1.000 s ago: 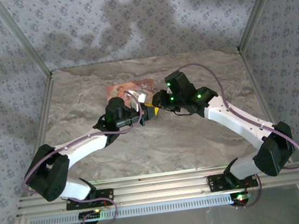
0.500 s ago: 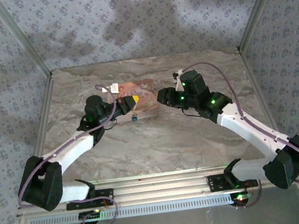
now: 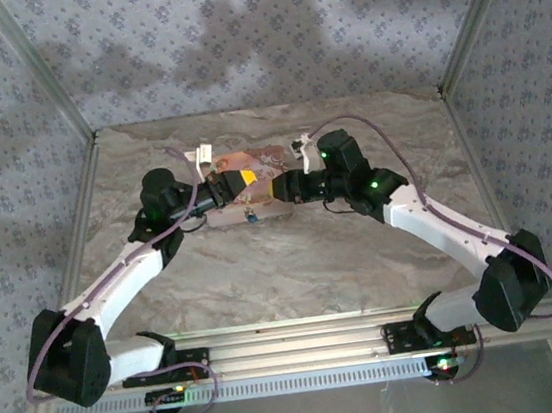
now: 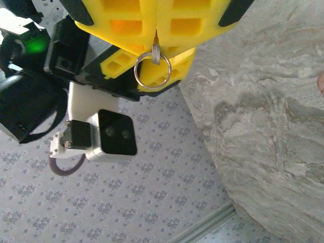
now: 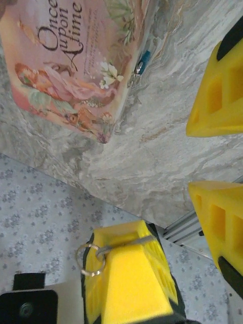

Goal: Unlock the padlock with the key

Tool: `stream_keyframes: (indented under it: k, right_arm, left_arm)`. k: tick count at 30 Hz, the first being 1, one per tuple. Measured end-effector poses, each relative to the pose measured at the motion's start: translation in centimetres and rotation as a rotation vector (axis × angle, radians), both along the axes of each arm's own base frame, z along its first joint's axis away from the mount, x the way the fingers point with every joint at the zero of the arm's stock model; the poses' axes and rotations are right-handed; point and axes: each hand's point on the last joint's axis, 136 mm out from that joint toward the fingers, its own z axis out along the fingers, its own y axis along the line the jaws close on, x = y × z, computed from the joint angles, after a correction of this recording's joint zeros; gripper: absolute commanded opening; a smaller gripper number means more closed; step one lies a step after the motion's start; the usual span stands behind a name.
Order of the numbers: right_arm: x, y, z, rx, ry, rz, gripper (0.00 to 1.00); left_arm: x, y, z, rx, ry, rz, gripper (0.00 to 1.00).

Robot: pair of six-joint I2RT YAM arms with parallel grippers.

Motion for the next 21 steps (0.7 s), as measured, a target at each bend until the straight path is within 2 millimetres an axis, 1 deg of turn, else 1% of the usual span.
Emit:
stream_keyframes:
  k: [4, 7, 10, 14, 17, 19, 21]
  right_arm:
    - [-0.4, 1.0, 0.2, 0.004, -0.014, 0.060, 0.29]
    - [-0.5, 1.8, 1.0, 0.014, -0.035, 0.100, 0.30]
    - [-0.6, 1.9, 1.2, 0.003, -0.040, 0.108, 0.26]
    - [-0.5, 1.2, 1.1, 0.005, -0.029, 0.077, 0.23]
    - [0.0, -0.3, 1.2, 0.030, -0.020, 0.020, 0.23]
    - [0.2, -1.2, 1.7, 0.058, -0.014, -0.016, 0.26]
    - [0.1, -1.4, 2.5, 0.088, -0.022, -0.028, 0.30]
  left_arm:
    - [-0.7, -0.2, 0.5, 0.002, 0.004, -0.028, 0.00]
    - [-1.3, -0.6, 0.6, 0.011, 0.010, -0.052, 0.00]
    - [-1.4, -0.6, 0.7, 0.022, -0.004, -0.057, 0.00]
    - [-1.7, -0.7, 0.4, 0.055, -0.021, -0.073, 0.00]
    - [-2.1, -0.8, -0.3, 0.077, -0.011, -0.088, 0.00]
    - [-2.2, -0.8, -0.5, 0.082, -0.011, -0.095, 0.00]
    - [-2.4, -0.9, -0.5, 0.084, -0.015, -0.110, 0.00]
